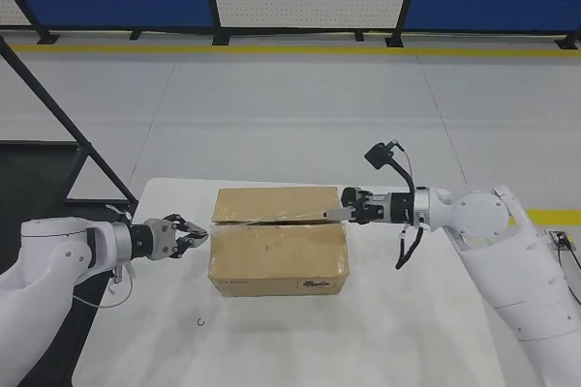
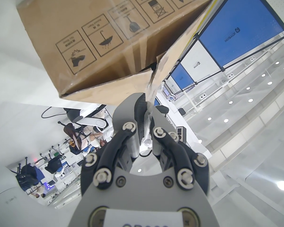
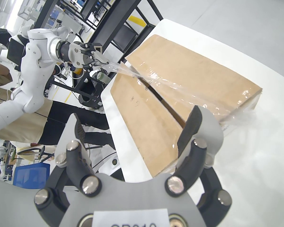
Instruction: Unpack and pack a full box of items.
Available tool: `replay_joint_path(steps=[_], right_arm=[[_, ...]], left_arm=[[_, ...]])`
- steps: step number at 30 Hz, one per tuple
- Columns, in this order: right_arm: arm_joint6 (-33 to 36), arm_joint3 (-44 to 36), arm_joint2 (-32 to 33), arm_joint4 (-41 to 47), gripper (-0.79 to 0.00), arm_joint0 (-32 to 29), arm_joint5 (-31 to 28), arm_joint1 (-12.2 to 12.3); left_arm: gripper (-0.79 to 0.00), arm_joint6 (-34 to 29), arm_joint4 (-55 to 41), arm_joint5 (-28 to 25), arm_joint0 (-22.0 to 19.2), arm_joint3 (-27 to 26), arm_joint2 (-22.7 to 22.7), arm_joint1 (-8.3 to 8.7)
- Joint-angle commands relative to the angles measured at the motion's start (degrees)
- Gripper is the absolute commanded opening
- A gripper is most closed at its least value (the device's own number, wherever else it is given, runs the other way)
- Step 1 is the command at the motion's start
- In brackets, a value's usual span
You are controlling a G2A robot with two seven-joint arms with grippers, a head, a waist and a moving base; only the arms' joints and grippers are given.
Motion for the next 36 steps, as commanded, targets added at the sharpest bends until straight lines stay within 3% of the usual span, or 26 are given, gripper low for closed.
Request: replay_joint_path(steps=[1,14,24,30,36], right_arm=[[-1.6,-0.5,-0.4,-0.3,0.000,-0.2,-1.8,-0.2],[-4.5,0.9,-4.4,-0.9,0.000,1.6,-5.0,-1.5],[-5.0,2.2,-6.4,-2.0,0.000,2.8,-5.8,-2.1],[-8.3,4.1,-6.2,-1.7,0.000,3.8,-3.3,-2.5],[-7.4,6.1,-7.8,-1.0,0.000,5.0,-3.0,-3.3]], left_arm=[[-0.785,-1.0,0.1,0.0,-0.2,0.0,0.6,0.43],[-0.785,-8.8,1.2,0.0,-1.0,-0.3,3.0,3.26],[-0.785,-16.7,7.7,-0.2,-2.2,-2.0,3.8,5.22],[-0.785,-19.1,12.4,-4.6,-0.4,-2.5,1.9,5.99],[-0.785,-20.2,17.6,-11.1,2.2,-4.3,0.1,6.63]])
